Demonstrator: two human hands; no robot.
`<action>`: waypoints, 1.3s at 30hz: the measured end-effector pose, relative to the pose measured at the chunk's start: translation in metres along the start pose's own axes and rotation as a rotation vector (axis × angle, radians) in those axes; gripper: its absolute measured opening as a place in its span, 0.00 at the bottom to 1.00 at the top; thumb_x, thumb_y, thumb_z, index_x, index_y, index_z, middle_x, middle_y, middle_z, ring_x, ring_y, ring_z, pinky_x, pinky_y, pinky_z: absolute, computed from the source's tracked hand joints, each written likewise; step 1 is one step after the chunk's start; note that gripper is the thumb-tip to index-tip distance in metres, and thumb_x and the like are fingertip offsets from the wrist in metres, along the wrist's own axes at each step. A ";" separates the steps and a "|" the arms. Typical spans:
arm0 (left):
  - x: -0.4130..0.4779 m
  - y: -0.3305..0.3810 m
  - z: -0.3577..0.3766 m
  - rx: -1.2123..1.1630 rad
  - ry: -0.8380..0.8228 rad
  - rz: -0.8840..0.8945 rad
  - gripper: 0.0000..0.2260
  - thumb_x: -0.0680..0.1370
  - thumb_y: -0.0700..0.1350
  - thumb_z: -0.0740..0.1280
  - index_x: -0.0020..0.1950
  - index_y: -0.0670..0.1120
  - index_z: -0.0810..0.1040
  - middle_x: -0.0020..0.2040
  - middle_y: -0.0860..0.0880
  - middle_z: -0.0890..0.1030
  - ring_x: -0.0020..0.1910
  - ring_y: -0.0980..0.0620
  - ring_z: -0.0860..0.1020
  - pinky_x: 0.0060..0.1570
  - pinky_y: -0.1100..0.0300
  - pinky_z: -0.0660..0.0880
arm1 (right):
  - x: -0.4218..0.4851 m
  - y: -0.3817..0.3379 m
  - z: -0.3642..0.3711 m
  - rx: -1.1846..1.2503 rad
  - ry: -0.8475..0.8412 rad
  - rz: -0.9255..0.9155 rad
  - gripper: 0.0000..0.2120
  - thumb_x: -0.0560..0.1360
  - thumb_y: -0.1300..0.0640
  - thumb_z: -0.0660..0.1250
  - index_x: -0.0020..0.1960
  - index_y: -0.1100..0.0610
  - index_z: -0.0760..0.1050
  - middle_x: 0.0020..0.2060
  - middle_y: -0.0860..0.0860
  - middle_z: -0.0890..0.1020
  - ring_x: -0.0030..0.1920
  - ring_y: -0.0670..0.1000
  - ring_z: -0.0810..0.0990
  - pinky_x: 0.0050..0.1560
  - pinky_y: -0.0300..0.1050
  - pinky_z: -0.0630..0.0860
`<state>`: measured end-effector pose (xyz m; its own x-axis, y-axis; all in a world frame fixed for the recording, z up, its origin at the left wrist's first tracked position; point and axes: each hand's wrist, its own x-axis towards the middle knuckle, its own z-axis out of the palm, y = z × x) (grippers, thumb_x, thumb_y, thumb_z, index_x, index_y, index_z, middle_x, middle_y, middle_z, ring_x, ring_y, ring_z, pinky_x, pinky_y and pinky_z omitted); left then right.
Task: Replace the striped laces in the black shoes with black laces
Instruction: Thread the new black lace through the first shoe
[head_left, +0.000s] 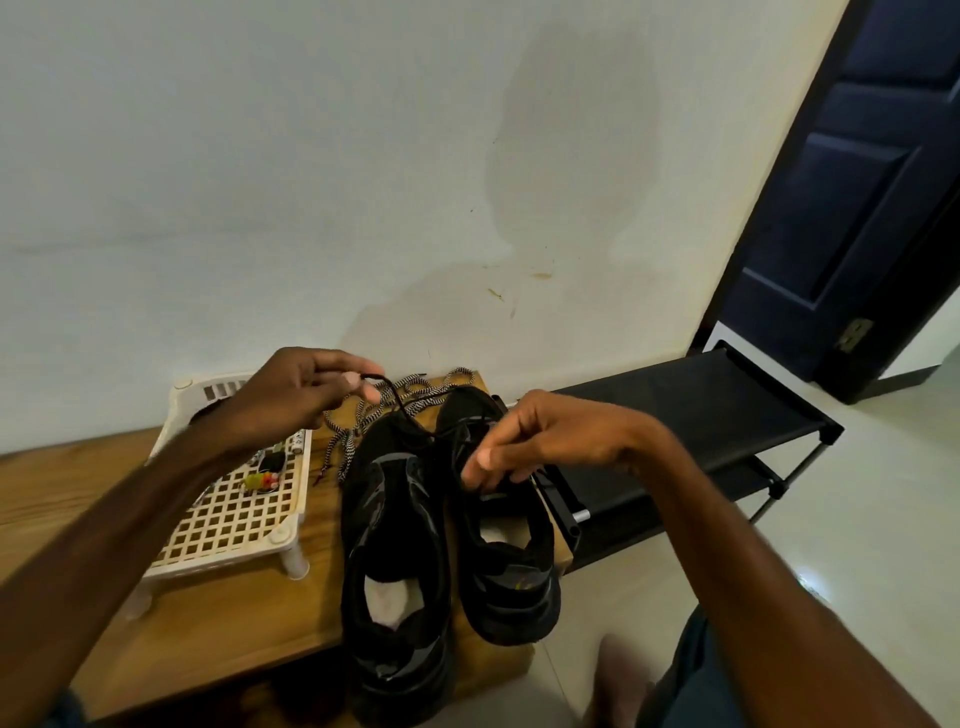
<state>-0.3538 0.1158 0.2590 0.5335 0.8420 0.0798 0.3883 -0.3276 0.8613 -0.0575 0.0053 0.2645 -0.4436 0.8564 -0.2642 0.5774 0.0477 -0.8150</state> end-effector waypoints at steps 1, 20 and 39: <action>0.000 0.004 0.006 0.022 -0.003 0.068 0.09 0.83 0.43 0.64 0.59 0.50 0.83 0.46 0.51 0.88 0.30 0.49 0.72 0.32 0.62 0.71 | 0.003 0.000 0.002 -0.013 0.057 0.022 0.12 0.83 0.57 0.67 0.60 0.62 0.83 0.53 0.51 0.87 0.54 0.48 0.86 0.57 0.47 0.82; 0.026 0.014 0.048 -0.146 0.096 0.064 0.06 0.78 0.42 0.73 0.54 0.44 0.85 0.43 0.50 0.88 0.38 0.55 0.85 0.35 0.66 0.79 | 0.017 0.011 -0.010 0.192 0.532 -0.001 0.07 0.82 0.60 0.68 0.55 0.60 0.84 0.42 0.54 0.88 0.41 0.50 0.86 0.41 0.38 0.82; 0.031 0.009 0.094 -0.095 0.087 -0.006 0.05 0.78 0.45 0.73 0.51 0.47 0.87 0.39 0.49 0.87 0.33 0.56 0.82 0.36 0.67 0.79 | 0.039 0.020 0.013 -0.255 0.554 0.336 0.10 0.77 0.51 0.75 0.46 0.59 0.85 0.37 0.51 0.85 0.37 0.49 0.85 0.47 0.46 0.85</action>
<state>-0.2638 0.0987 0.2219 0.4620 0.8795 0.1140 0.3166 -0.2836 0.9052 -0.0722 0.0333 0.2318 0.1634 0.9788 -0.1231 0.7952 -0.2045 -0.5708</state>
